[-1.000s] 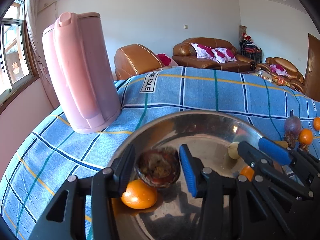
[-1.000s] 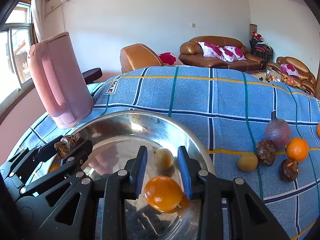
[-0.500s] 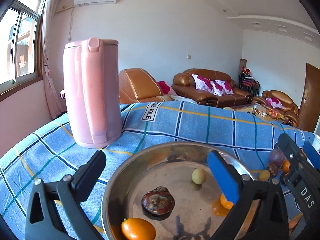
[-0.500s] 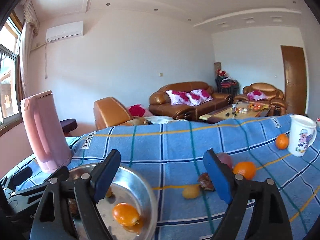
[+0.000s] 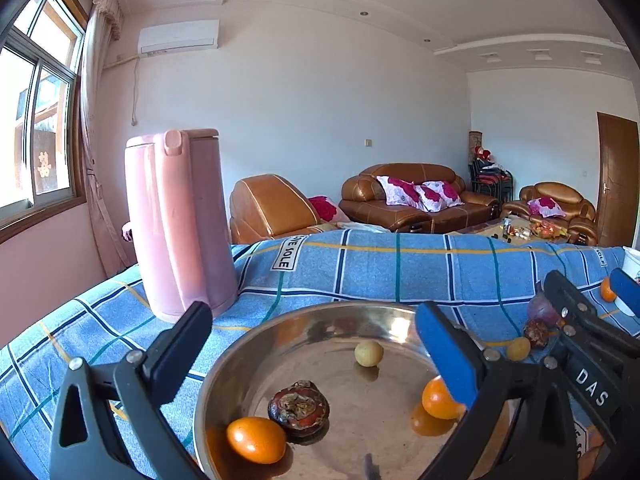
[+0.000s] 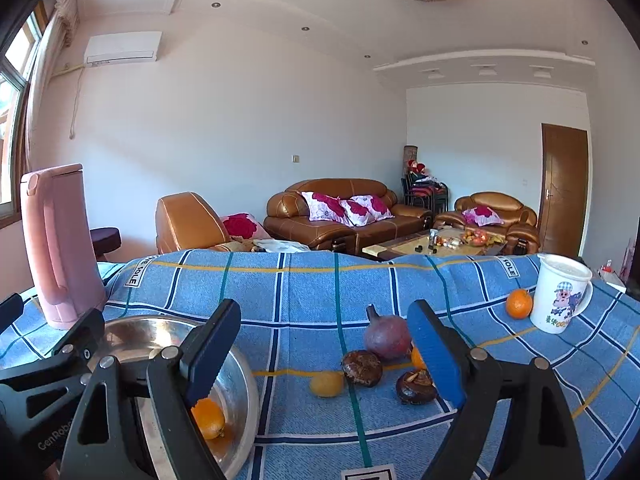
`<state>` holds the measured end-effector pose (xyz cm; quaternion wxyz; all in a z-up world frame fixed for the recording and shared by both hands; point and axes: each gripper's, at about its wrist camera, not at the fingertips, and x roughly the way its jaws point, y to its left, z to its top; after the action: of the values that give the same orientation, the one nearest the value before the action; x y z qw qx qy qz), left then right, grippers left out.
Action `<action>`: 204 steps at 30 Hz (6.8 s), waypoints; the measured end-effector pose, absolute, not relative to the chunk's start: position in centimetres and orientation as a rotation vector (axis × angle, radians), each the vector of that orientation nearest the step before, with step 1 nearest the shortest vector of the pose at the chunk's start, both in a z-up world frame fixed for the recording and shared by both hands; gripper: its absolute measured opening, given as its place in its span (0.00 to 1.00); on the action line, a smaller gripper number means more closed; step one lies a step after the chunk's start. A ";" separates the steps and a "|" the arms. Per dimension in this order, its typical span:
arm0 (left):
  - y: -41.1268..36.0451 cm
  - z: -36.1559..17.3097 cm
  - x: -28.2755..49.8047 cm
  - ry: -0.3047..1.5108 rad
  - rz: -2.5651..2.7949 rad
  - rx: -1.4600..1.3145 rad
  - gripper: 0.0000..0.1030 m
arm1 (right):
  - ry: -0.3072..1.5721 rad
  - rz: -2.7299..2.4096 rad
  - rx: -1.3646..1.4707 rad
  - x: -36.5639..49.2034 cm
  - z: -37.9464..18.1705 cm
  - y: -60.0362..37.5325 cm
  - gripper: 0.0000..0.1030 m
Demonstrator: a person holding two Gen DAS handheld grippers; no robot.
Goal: Organize fruits
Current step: 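Withdraw both grippers from the bowl, then move the right gripper toward the orange beside the red fruit, then lift the orange with the right gripper while the left gripper grasps the orange by the mug, then carry both oranges over the steel bowl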
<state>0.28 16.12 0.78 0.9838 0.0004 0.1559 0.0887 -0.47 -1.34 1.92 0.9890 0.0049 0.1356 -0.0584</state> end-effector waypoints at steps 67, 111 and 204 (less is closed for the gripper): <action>0.7 -0.5 0.2 0.543 -0.146 0.097 1.00 | 0.604 -0.049 0.248 0.0 -0.9 -23.1 0.73; -22.1 -1.8 10.7 0.680 -0.600 0.231 0.95 | 0.576 -0.411 0.315 -1.3 -0.3 -41.1 0.49; 12.9 0.9 1.5 0.504 -0.085 0.084 0.45 | 0.478 0.039 0.083 -0.3 0.5 -3.6 0.49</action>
<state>1.47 12.93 0.89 0.9667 0.0417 0.2491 -0.0422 -0.34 -3.62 0.45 0.9705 0.0411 0.2366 0.0195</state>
